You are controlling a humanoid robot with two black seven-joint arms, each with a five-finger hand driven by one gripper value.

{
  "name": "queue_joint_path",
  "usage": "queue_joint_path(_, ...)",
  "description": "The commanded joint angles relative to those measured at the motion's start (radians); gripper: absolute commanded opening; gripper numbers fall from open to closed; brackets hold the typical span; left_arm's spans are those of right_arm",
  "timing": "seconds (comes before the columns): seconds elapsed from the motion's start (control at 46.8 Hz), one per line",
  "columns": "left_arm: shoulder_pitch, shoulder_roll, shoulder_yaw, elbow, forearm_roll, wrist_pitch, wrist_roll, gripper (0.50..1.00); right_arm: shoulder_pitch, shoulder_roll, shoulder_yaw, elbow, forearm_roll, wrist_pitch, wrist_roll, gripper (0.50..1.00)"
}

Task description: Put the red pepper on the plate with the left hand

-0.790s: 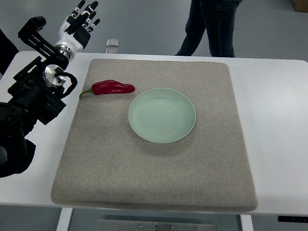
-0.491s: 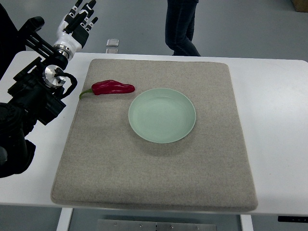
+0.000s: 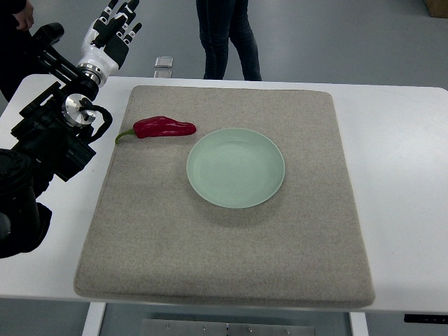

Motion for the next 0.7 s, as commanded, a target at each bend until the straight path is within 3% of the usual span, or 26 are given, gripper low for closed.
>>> queue_joint_path(0.0,0.003,0.000,0.000,-0.001,0.003,0.007,0.005,0.981,0.000,0.000,0.000,-0.001,0.000,0.000,0.000,0.932)
queue_joint_path(0.214,-0.001,0.000,0.014,-0.067,0.081,0.013,0.008,0.979,0.000,0.000,-0.001,-0.001,0.000,0.000,0.000,0.932)
queue_joint_path(0.449,-0.019,0.011,-0.002,-0.083,0.410,0.013,0.008,0.975,0.000,0.000,-0.001,0.001,0.001,0.000,0.000,0.932)
queue_joint_path(0.683,-0.047,0.080,0.012,-0.172,0.678,0.013,0.009,0.977,0.000,0.000,-0.001,-0.001,0.000,0.000,0.000,0.932)
